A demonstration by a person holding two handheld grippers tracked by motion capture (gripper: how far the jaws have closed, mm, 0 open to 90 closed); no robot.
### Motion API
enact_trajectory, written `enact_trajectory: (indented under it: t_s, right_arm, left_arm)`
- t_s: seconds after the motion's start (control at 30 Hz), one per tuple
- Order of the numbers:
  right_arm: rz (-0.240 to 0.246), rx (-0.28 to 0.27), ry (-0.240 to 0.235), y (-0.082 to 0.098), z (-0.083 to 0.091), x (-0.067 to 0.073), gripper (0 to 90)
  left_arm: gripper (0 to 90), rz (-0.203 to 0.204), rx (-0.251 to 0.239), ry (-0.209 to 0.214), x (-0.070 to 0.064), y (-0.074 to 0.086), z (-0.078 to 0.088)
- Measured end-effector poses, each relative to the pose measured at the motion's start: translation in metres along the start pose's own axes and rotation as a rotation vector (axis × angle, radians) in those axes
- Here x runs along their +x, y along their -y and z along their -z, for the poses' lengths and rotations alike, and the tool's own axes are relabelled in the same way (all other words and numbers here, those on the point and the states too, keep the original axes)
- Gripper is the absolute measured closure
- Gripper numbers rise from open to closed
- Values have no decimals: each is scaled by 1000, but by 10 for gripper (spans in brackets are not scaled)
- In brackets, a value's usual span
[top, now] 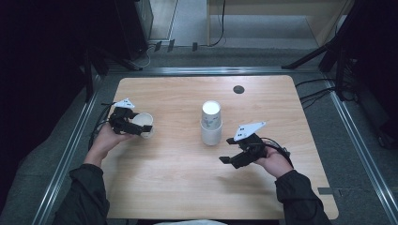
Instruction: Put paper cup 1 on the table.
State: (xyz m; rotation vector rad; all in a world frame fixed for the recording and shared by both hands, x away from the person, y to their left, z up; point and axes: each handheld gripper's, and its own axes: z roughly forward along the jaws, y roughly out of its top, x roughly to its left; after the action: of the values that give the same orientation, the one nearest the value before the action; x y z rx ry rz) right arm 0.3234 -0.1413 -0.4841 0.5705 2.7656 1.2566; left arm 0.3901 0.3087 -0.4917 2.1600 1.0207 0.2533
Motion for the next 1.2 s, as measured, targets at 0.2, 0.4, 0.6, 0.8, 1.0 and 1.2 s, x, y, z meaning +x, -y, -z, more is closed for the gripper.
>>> enact_trajectory:
  t_s: [0.2, 0.4, 0.6, 0.8, 1.0, 1.2]
  right_arm:
    - [-5, -3, -10, 1, 1, -1, 240]
    - [-7, -1, -18, 1, 2, -1, 240]
    - [-5, 1, -14, 1, 2, -2, 240]
    - [-3, 8, -13, 1, 3, -1, 240]
    - [-1, 13, -15, 1, 3, -2, 243]
    - [6, 26, -16, 1, 3, -1, 243]
  left_arm:
    - [114, 7, 18, -29, -1, -3, 7]
    - [113, 0, -11, -25, -7, -9, 19]
    - [114, 45, -12, -10, -8, -13, 26]
    - [118, 58, -42, 0, -14, -18, 36]
    - [132, 24, -57, -2, -27, -26, 45]
    - [132, -5, -59, 30, -43, -34, 47]
